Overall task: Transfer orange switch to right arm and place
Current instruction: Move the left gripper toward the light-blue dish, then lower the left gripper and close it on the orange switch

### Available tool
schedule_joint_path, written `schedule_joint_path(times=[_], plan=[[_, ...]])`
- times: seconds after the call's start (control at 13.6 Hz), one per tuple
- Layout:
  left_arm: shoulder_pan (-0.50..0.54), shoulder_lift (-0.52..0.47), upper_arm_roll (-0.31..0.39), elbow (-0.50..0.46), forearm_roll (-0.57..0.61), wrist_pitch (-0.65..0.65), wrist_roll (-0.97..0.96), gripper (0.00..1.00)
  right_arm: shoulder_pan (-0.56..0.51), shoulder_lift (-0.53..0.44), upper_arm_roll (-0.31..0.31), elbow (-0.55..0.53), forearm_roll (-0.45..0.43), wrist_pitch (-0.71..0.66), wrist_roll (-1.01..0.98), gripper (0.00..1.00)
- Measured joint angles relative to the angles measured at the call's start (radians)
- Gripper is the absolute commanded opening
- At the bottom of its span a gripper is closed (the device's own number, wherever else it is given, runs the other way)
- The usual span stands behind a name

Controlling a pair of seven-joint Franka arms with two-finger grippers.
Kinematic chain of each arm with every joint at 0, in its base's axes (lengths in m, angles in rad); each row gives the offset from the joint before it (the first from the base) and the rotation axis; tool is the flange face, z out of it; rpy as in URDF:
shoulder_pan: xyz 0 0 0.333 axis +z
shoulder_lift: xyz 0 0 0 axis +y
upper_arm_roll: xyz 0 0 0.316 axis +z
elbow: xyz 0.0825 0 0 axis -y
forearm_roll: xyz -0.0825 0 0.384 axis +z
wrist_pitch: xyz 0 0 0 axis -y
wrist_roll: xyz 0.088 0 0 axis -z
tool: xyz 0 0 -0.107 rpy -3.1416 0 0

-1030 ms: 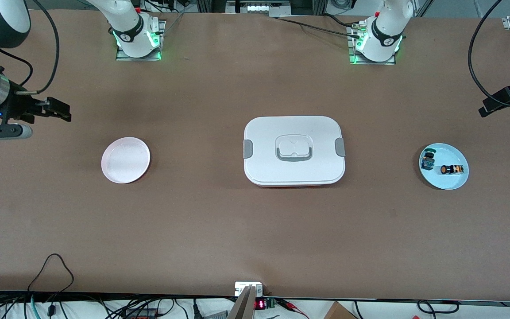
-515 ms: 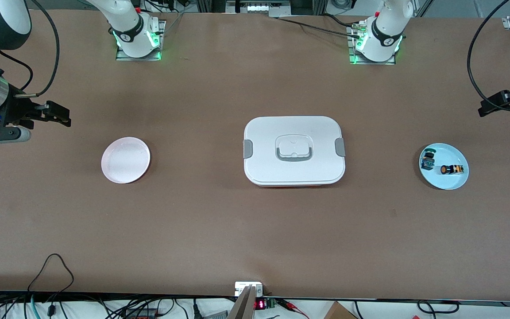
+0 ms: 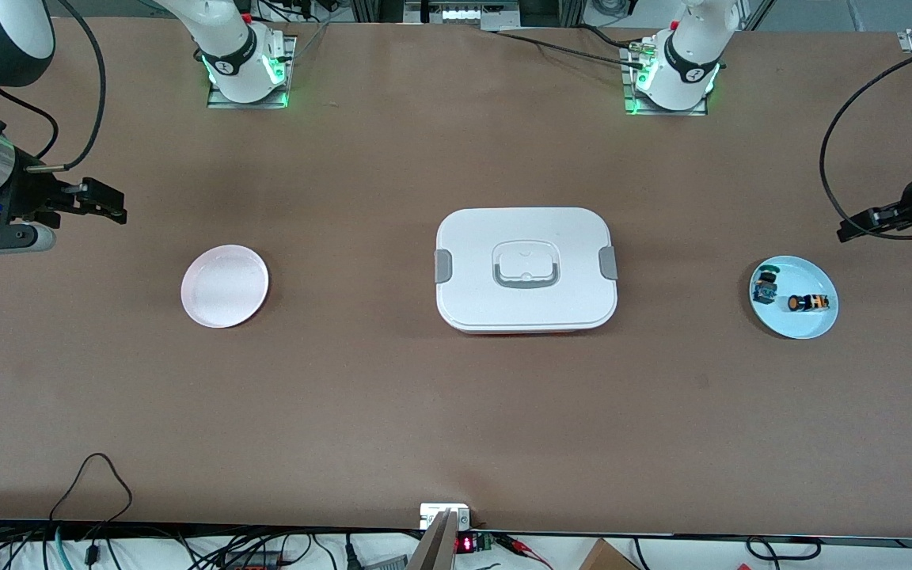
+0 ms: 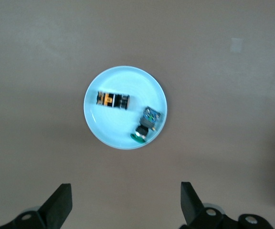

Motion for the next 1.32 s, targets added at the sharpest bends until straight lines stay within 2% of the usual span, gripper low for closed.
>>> schedule_joint_path(times=[0.15,0.59,1.03,1.32], plan=[[0.047,0.058,0.001,-0.045,0.000,0.106,0.076,1.00,0.003,0.000,0.004,0.000,0.000,0.000,0.000,1.00],[0.083,0.288,0.001,-0.050,0.000,0.326,0.139,1.00,0.005,0.000,0.005,0.000,0.000,-0.001,0.000,1.00],[0.089,0.392,0.004,0.013,0.094,0.362,0.139,1.00,0.008,0.000,0.005,0.001,0.000,-0.001,0.000,1.00],[0.089,0.445,0.012,0.022,0.132,0.404,0.139,1.00,0.008,0.000,0.005,0.001,0.000,-0.001,0.000,1.00]])
